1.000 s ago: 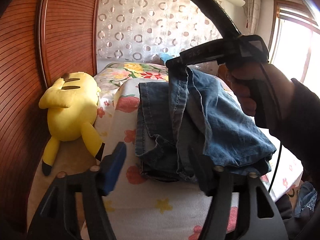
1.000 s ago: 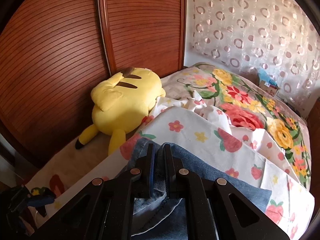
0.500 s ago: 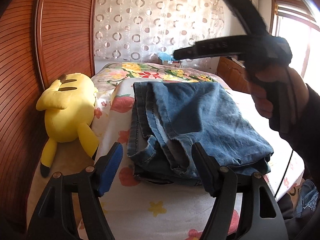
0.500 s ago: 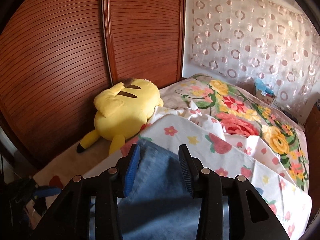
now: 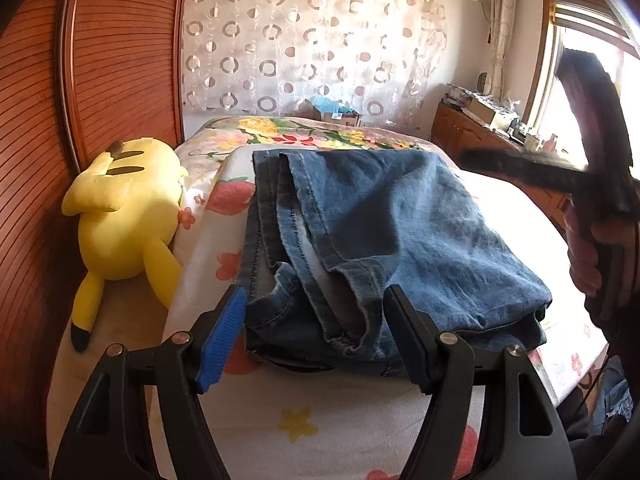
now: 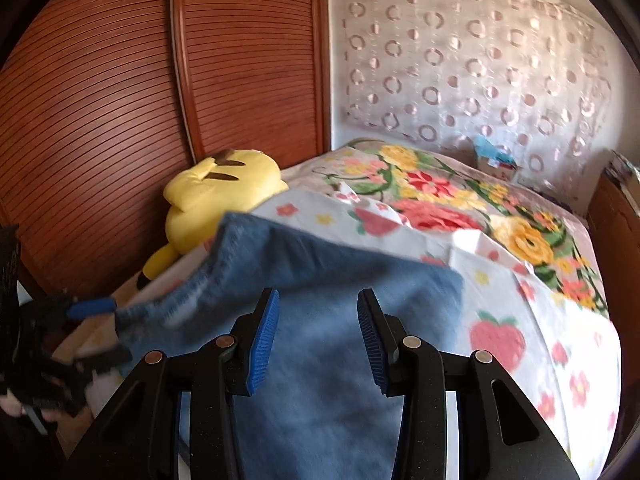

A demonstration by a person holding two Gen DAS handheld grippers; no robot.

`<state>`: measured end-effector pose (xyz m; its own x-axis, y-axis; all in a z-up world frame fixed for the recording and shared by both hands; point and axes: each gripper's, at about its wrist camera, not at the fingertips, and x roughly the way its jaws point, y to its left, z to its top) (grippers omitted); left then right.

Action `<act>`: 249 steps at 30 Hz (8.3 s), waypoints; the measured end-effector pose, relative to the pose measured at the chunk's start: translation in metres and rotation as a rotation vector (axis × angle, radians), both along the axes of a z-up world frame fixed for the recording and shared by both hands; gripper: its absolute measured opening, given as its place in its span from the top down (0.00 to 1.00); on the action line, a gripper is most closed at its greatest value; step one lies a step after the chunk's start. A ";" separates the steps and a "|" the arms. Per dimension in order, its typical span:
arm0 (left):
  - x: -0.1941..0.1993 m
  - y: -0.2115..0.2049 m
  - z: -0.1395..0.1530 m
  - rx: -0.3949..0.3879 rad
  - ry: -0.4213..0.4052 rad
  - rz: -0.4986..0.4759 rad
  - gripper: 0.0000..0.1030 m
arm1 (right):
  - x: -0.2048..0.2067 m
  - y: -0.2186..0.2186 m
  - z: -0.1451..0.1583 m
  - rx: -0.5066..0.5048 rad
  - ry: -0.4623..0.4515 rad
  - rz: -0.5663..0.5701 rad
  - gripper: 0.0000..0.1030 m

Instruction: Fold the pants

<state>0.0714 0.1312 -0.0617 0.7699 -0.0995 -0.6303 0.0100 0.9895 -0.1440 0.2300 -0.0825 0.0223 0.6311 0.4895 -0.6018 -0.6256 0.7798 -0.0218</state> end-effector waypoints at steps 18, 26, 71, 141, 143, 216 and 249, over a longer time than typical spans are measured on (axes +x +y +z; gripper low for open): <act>0.018 -0.023 -0.010 0.052 0.037 -0.042 0.72 | -0.050 -0.057 -0.037 -0.054 0.066 -0.071 0.59; -0.006 -0.019 0.002 0.005 -0.040 -0.026 0.94 | -0.057 -0.073 -0.046 -0.030 0.086 -0.081 0.59; 0.166 0.016 -0.016 0.107 0.237 -0.096 0.62 | 0.023 -0.078 -0.033 0.042 0.102 -0.091 0.44; 0.038 -0.107 -0.007 0.123 0.073 -0.236 0.88 | -0.053 -0.109 -0.044 0.087 0.108 -0.139 0.44; 0.037 -0.109 -0.007 0.115 0.074 -0.240 0.89 | -0.053 -0.109 -0.044 0.087 0.111 -0.139 0.44; -0.013 0.005 0.019 0.057 -0.001 -0.005 0.21 | -0.044 0.000 0.030 0.178 0.025 0.112 0.90; -0.005 0.053 0.027 0.066 -0.006 0.082 0.21 | -0.024 0.071 -0.011 0.075 0.045 0.208 0.48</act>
<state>0.0662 0.1841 -0.0350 0.7778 0.0057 -0.6285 -0.0710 0.9944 -0.0788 0.2057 -0.0117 0.0111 0.4852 0.6504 -0.5844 -0.7721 0.6324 0.0628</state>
